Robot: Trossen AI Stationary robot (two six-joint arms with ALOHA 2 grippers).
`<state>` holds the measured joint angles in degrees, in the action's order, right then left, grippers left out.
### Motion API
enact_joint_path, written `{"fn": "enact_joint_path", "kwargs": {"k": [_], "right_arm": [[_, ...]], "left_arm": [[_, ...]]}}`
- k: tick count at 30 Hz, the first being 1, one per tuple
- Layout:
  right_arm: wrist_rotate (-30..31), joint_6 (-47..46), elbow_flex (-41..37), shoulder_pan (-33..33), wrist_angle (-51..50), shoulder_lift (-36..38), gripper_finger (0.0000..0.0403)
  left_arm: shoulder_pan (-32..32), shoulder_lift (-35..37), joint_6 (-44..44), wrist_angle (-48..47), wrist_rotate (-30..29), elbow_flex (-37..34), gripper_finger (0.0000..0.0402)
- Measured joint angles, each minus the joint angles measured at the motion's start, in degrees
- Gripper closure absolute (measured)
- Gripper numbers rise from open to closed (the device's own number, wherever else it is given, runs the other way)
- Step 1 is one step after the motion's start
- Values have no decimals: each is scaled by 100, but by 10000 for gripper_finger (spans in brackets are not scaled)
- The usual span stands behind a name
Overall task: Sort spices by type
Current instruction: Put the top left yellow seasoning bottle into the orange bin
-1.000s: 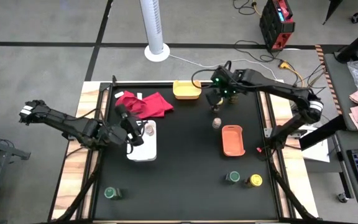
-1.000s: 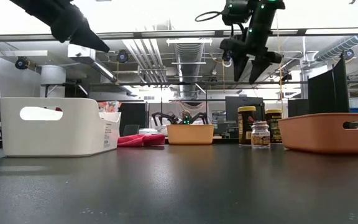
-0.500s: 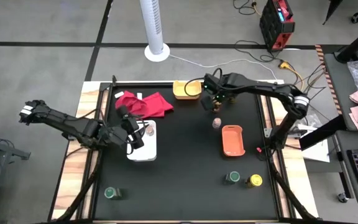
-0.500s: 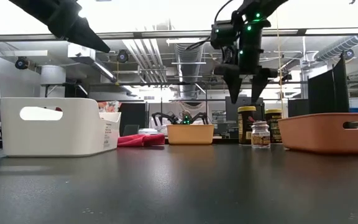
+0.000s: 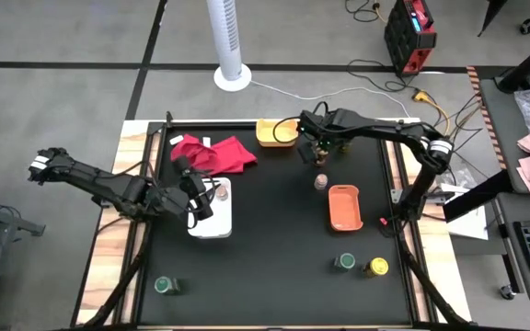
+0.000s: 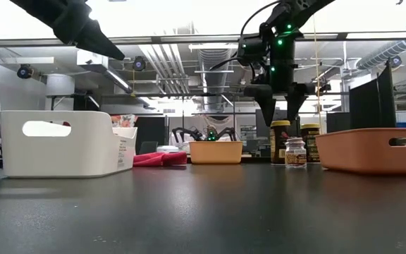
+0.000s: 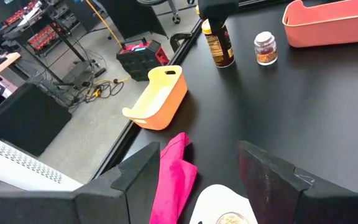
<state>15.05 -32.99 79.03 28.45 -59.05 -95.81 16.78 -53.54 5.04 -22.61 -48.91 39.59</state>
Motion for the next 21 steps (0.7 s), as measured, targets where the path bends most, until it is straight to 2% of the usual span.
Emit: {"fn": "enact_joint_path", "kwargs": {"k": [13,21], "right_arm": [[1,-3,-282,18,461,0,79],[2,-4,-433,37,620,0,106]], "left_arm": [[0,0,-95,6,-4,0,206],[0,0,-153,30,-6,0,206]]}}
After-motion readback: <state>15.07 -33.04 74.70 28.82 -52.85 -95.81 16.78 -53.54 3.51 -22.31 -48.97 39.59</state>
